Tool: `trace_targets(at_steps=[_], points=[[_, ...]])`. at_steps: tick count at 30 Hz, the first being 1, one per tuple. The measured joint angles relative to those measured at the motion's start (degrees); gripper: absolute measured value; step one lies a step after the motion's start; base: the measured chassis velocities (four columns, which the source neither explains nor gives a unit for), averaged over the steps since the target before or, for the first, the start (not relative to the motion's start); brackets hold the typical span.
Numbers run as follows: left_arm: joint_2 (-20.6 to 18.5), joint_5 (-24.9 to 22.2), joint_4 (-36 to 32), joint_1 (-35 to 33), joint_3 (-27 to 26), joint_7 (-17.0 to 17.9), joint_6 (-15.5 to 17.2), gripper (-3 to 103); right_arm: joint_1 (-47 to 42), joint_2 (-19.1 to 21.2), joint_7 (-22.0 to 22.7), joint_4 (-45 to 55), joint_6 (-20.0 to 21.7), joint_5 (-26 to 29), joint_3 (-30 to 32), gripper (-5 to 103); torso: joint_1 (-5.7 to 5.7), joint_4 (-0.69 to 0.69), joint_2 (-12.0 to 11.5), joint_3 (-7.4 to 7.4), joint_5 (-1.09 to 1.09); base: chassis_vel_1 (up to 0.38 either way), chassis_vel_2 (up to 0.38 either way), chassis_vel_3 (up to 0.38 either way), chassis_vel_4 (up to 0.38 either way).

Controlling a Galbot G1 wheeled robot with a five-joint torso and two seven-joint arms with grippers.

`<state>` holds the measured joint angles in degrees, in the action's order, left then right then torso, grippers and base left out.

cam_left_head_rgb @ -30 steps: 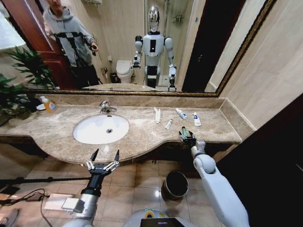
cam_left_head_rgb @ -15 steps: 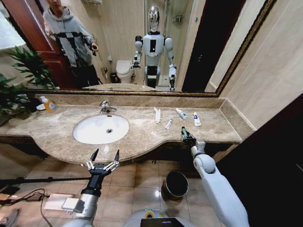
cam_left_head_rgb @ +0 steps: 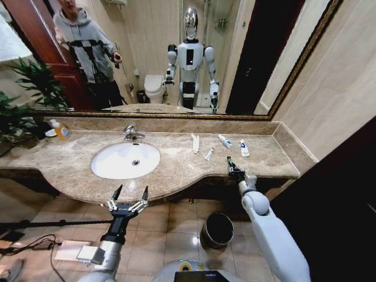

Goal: Pick up the trash from the sink and place it in the trash bin.

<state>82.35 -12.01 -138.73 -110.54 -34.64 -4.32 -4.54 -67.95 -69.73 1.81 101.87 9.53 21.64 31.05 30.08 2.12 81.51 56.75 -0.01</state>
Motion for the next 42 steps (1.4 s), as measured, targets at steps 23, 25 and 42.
trace_targets(at_steps=[23, 25, 42], points=[[0.0, 0.0, 0.0, 0.0, 0.0, 0.0, 0.0, 100, -34.32, -16.36, -5.69, 8.31, -20.26, -9.03, 4.64, 7, -0.01, -0.02, 0.01, 0.0, 0.0, 0.0, 0.0, 0.0, 0.0], [0.0, 0.0, 0.0, 0.0, 0.0, 0.0, 0.0, 100, -31.52, -14.37, -5.58, 1.85, -18.82, -8.3, 4.16, 7, -0.01, -0.02, 0.01, 0.0, 0.02, 0.0, 0.0, 0.0, 0.0], [0.0, 0.0, 0.0, 0.0, 0.0, -0.01, 0.0, 100, -10.42, -5.96, -4.61, -33.93, -10.82, -7.64, -2.72, 7, 0.01, -0.01, 0.0, 0.01, 0.02, 0.0, 0.0, 0.0, 0.0]])
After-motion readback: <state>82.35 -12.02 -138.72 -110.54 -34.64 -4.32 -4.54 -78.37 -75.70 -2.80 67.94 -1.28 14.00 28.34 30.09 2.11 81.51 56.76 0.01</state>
